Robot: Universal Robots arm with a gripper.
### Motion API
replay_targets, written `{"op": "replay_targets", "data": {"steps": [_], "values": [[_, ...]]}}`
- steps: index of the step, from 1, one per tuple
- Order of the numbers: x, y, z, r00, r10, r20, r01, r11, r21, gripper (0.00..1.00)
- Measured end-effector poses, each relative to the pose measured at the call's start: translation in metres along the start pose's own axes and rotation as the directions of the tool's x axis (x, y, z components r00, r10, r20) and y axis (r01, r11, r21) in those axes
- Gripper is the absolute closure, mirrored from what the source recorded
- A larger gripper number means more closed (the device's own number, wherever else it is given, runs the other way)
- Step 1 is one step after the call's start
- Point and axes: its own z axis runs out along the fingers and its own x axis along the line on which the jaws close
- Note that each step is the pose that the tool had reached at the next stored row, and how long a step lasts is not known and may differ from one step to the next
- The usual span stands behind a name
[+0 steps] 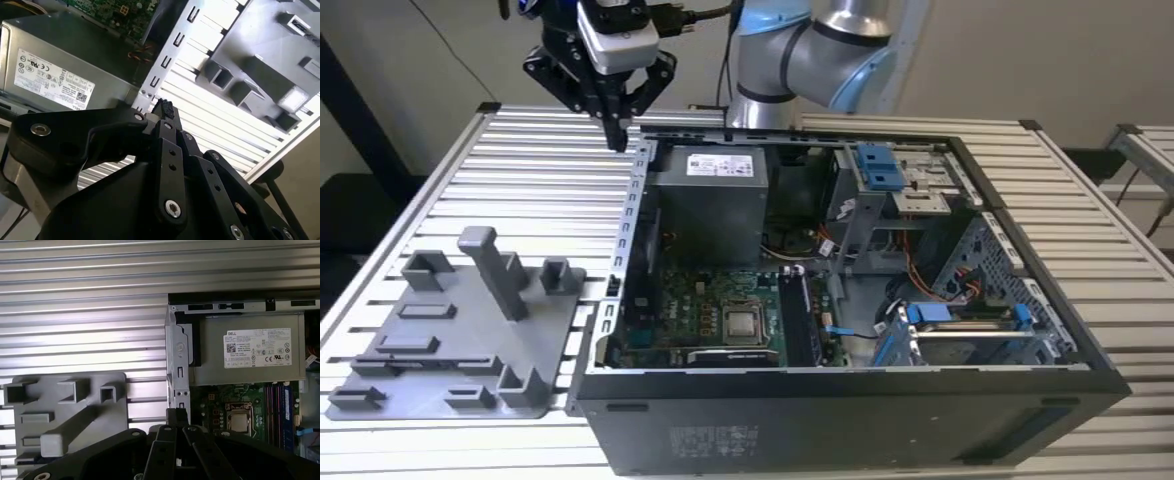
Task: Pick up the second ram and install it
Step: 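Reach for the second ram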
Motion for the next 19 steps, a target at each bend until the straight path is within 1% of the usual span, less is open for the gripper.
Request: {"op": "replay_targets", "data": {"steps": [6, 10, 12, 19], "values": [[0.0166, -0.0012, -0.0002, 1.0, 0.0, -0.0001, 0.0, 1.0, -0.0015, 0.89], [0.0229, -0.0016, -0.0003, 1.0, 0.0, -0.0001, 0.0, 1.0, -0.0016, 0.89], [0.0241, -0.0017, -0.0003, 1.0, 0.0, -0.0001, 0.0, 1.0, -0.0016, 0.89], [0.0245, -0.0017, -0.0003, 1.0, 0.0, -0.0002, 0.0, 1.0, -0.0015, 0.89]]}}
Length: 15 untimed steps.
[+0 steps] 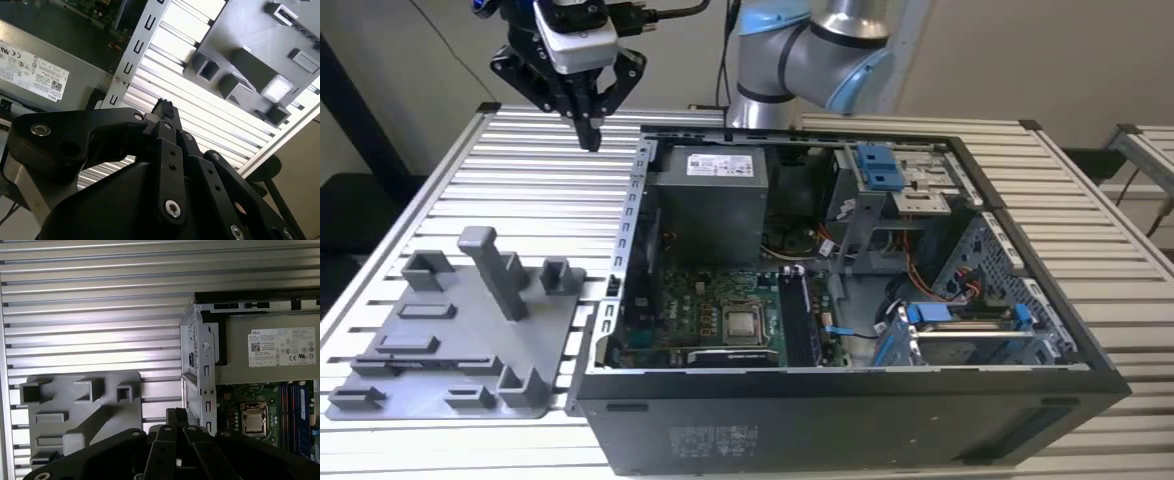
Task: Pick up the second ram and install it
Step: 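Reach for the second ram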
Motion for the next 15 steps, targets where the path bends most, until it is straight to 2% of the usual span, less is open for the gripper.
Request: {"op": "replay_targets", "data": {"steps": [3, 7, 15], "values": [[0.0004, 0.0, 0.0, 1.0, 0.0, -0.0001, 0.0, 1.0, 0.0001, 0.89], [0.007, -0.0005, -0.0002, 1.0, 0.0, 0.0, 0.0, 1.0, 0.0, 0.89], [0.0155, -0.0011, -0.0003, 1.0, 0.0, 0.0, 0.0, 1.0, 0.0, 0.89]]}}
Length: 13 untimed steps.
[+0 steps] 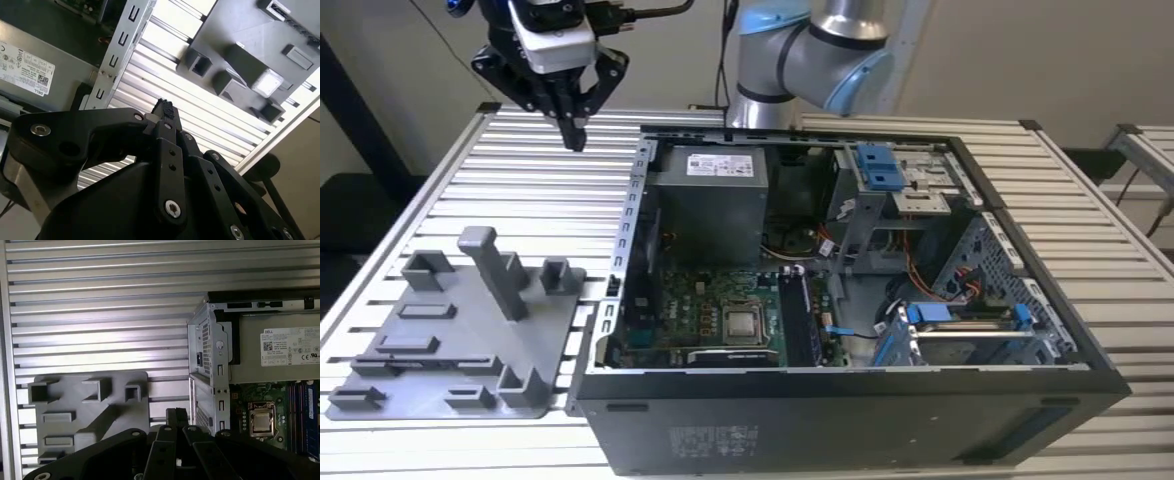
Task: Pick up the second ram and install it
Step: 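Reach for the second ram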
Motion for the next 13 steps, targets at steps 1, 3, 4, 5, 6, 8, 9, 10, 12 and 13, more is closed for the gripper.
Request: {"op": "replay_targets", "data": {"steps": [1, 3, 4, 5, 6, 8, 9, 10, 12, 13], "values": [[0.0014, -0.0001, 0.0, 1.0, 0.0, -0.0001, 0.0, 1.0, 0.0, 0.89], [0.0067, -0.0005, -0.0001, 1.0, 0.0, 0.0, 0.0, 1.0, 0.0, 0.89], [0.0094, -0.0007, -0.0002, 1.0, 0.0, 0.0, 0.0, 1.0, -0.0001, 0.89], [0.0122, -0.0009, -0.0003, 1.0, 0.0, 0.0, 0.0, 1.0, 0.0, 0.89], [0.0148, -0.0011, -0.0003, 1.0, 0.0, 0.0, 0.0, 1.0, 0.0, 0.89], [0.0197, -0.0014, -0.0004, 1.0, 0.0, 0.0, 0.0, 1.0, 0.0, 0.89], [0.022, -0.0015, -0.0005, 1.0, 0.0, 0.0, 0.0, 1.0, 0.0, 0.89], [0.0244, -0.0017, -0.0005, 1.0, 0.0, 0.0, 0.0, 1.0, 0.0, 0.89], [0.0288, -0.0021, -0.0006, 1.0, 0.0, 0.0, 0.0, 1.0, 0.0, 0.89], [0.0308, -0.0022, -0.0006, 1.0, 0.0, 0.0, 0.0, 1.0, 0.0, 0.89]]}}
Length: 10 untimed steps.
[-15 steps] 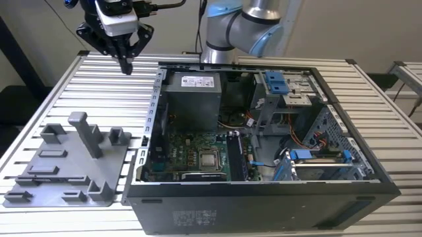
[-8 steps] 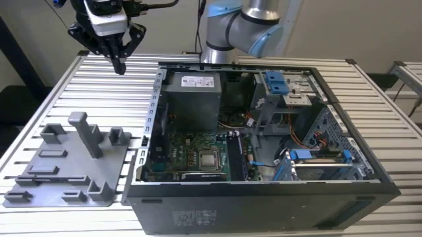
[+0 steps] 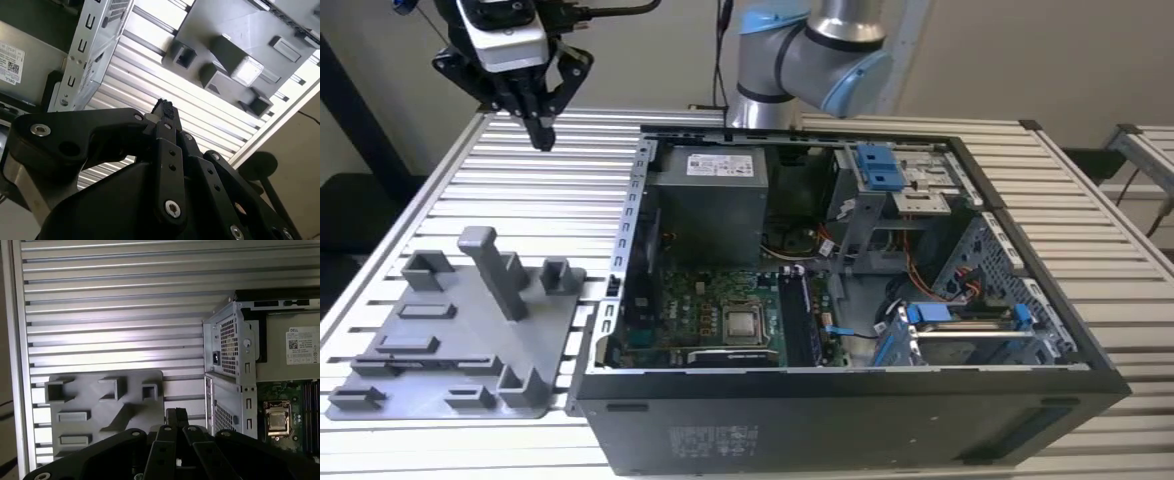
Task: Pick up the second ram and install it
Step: 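Reach for the second ram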
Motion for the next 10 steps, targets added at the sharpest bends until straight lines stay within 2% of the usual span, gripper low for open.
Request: {"op": "replay_targets", "data": {"steps": [10], "values": [[0.0212, -0.0015, -0.0003, 1.0, 0.0, 0.0001, 0.0, 1.0, 0.0, 0.89]]}}
